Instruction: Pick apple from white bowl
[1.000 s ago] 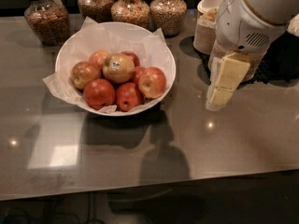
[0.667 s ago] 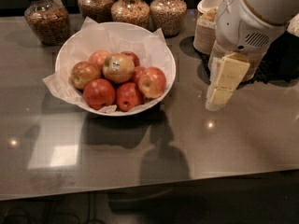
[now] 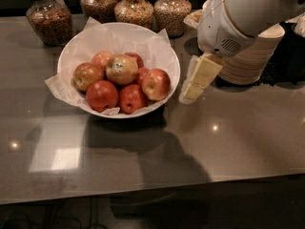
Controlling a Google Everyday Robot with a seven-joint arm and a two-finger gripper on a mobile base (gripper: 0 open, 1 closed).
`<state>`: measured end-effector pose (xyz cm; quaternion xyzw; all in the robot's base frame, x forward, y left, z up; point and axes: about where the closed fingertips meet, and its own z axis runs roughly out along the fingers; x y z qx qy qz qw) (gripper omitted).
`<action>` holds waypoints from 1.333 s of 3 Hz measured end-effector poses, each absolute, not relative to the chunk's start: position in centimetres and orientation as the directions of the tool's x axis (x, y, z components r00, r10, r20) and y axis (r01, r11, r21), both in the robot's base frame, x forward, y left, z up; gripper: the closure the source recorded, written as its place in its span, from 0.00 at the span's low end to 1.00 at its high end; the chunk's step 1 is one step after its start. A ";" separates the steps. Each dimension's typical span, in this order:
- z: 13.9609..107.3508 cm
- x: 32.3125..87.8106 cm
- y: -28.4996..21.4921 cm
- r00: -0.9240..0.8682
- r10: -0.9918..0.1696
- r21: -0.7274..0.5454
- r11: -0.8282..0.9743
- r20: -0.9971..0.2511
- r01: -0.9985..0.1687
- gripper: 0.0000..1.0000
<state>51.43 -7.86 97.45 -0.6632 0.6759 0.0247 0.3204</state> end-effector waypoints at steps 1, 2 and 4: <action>97.6 54.6 -4.7 0.130 -0.807 -0.384 0.127 -0.577 -0.915 0.00; 97.8 56.3 -1.6 0.183 -0.747 -0.369 0.090 -0.640 -0.925 0.00; 96.9 56.9 2.8 0.234 -0.673 -0.313 -0.003 -0.702 -0.950 0.02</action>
Offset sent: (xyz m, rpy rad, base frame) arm 0.0706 0.0940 0.0053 0.3108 0.0178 0.2024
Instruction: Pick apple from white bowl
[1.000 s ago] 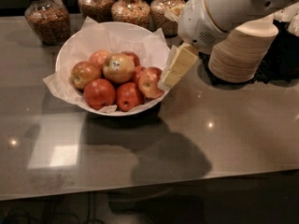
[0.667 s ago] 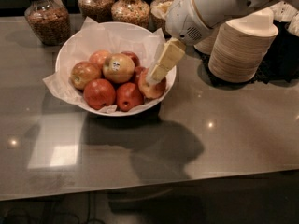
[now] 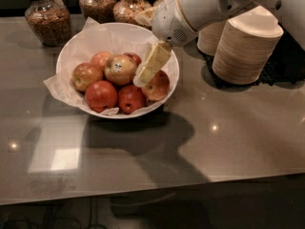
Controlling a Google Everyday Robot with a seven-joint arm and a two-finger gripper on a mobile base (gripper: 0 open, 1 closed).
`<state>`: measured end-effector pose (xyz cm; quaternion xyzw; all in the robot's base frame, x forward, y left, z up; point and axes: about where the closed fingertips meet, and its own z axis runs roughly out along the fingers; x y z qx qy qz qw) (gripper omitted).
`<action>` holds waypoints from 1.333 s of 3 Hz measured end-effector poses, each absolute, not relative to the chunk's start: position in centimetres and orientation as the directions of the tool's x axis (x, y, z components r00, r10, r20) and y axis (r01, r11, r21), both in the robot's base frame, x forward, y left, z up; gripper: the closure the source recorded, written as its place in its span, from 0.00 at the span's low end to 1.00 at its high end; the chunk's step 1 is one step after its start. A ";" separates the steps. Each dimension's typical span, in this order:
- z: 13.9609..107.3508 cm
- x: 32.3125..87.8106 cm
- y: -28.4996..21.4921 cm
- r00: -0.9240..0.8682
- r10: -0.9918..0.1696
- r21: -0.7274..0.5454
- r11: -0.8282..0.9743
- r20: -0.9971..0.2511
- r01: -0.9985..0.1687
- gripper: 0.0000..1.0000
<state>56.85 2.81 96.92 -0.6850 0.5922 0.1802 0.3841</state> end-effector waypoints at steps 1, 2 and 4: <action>96.2 56.4 4.4 0.251 -0.659 -0.290 -0.052 -0.709 -0.956 0.09; 95.4 55.9 5.8 0.271 -0.654 -0.273 -0.102 -0.707 -0.957 0.13; 94.2 55.8 6.3 0.271 -0.661 -0.252 -0.126 -0.700 -0.959 0.23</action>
Offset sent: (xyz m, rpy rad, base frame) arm -0.0134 0.0430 -0.0224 -0.0206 0.0584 0.1500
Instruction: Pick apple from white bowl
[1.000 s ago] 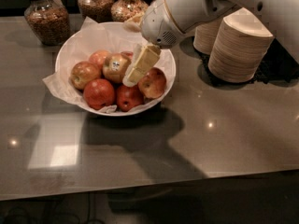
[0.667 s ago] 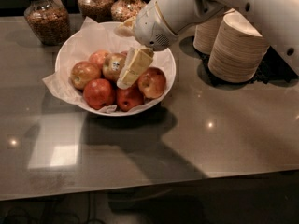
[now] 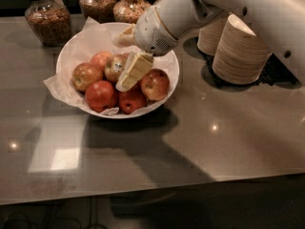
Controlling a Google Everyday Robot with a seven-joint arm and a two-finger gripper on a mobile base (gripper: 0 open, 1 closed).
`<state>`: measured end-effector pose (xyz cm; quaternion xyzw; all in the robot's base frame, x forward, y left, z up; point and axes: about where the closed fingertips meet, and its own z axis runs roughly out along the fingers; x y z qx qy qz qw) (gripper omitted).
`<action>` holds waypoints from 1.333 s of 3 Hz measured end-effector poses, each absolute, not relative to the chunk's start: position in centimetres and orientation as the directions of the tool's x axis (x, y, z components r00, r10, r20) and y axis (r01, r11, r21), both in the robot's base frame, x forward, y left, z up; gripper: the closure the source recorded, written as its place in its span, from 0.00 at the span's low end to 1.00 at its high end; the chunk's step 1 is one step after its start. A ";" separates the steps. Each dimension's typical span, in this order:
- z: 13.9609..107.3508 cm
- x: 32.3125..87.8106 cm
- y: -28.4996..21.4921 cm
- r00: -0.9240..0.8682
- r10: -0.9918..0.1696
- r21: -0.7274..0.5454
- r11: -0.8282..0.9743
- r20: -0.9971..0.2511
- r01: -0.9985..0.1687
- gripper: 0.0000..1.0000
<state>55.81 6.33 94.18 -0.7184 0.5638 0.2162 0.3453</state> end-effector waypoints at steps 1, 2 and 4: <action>93.5 56.2 6.3 0.265 -0.668 -0.246 -0.126 -0.695 -0.961 0.22; 92.8 56.8 6.4 0.263 -0.676 -0.239 -0.131 -0.688 -0.962 0.21; 91.4 57.9 6.5 0.246 -0.697 -0.223 -0.127 -0.673 -0.967 0.26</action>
Offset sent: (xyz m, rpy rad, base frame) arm 0.0191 -0.0016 -0.0211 -0.0374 0.0146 -0.0060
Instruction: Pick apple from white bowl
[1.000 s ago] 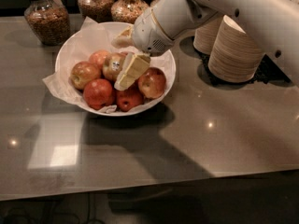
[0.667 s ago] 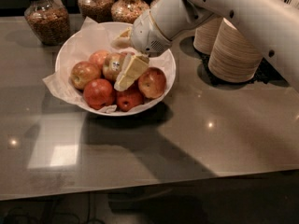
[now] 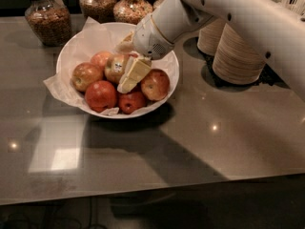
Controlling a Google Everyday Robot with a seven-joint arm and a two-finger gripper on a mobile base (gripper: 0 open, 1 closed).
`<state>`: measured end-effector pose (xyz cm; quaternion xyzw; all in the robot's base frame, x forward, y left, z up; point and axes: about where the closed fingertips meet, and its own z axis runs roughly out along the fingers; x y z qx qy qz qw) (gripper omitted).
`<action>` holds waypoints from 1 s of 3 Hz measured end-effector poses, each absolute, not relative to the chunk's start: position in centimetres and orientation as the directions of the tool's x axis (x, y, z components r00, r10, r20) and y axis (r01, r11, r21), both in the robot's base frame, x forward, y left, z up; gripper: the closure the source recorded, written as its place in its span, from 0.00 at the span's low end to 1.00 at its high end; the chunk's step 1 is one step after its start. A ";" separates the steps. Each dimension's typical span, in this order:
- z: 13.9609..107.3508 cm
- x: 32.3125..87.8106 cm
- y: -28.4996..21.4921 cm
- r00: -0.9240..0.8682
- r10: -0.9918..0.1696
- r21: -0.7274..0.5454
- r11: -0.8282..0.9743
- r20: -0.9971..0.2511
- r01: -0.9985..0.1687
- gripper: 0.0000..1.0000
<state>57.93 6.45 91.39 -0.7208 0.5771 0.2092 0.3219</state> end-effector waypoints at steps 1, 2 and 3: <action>91.4 57.9 6.5 0.246 -0.697 -0.223 -0.127 -0.673 -0.967 0.45; 91.4 57.9 6.5 0.246 -0.697 -0.223 -0.127 -0.673 -0.967 0.68; 91.4 57.9 6.5 0.248 -0.696 -0.223 -0.128 -0.674 -0.966 0.91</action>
Offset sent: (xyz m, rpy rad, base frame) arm 0.0000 0.0000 0.0000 0.0000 0.0000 0.0000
